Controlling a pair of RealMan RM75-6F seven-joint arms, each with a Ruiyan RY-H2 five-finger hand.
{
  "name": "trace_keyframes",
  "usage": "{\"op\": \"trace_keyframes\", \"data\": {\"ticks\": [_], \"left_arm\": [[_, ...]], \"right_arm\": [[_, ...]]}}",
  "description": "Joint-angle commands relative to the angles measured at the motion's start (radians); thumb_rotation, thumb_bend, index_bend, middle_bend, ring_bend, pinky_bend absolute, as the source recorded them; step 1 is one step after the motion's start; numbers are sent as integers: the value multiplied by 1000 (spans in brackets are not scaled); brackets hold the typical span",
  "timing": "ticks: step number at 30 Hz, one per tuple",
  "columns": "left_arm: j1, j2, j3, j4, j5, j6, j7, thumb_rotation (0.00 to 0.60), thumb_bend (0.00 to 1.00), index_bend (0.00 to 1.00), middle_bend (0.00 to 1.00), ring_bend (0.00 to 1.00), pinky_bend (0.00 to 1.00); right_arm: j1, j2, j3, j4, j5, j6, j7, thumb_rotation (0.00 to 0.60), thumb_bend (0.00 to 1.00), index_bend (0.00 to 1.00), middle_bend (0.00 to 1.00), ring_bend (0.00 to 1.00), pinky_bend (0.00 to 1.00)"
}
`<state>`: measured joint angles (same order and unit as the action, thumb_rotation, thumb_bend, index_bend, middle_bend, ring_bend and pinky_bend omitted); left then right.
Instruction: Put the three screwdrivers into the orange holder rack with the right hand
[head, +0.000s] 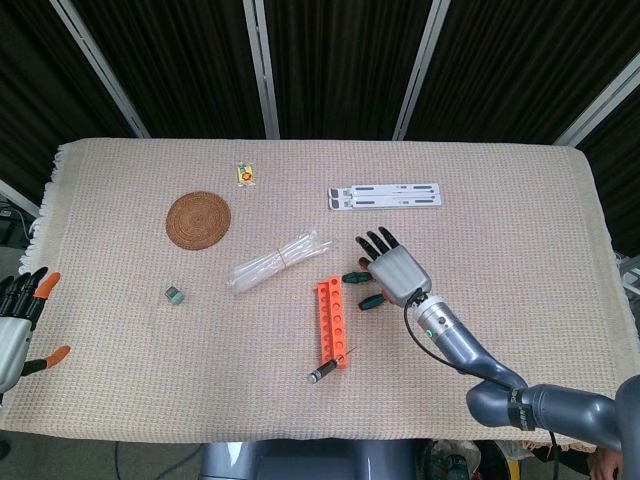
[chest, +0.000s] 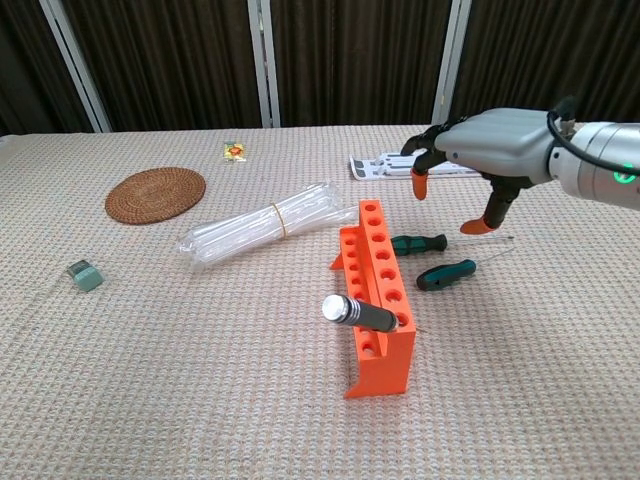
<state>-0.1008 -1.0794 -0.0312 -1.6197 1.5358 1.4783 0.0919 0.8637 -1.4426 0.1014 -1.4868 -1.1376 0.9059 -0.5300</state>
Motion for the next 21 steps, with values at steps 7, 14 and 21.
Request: {"op": "trace_keyframes", "data": {"ticks": [7, 14, 21], "left_arm": [[-8, -8, -3, 17, -7, -11, -12, 600, 62, 0, 0, 0, 0], [-12, -13, -3, 29, -12, -18, -23, 600, 60, 0, 0, 0, 0], [-14, -14, -2, 30, -11, -18, -27, 600, 62, 0, 0, 0, 0]], "right_arm": [[28, -61, -37, 6, 99, 21, -248, 600, 215, 360, 44, 0, 0], [39, -75, -51, -12, 177, 13, -334, 600, 212, 392, 44, 0, 0], [47, -81, -61, -31, 222, 12, -372, 600, 210, 403, 44, 0, 0]]}}
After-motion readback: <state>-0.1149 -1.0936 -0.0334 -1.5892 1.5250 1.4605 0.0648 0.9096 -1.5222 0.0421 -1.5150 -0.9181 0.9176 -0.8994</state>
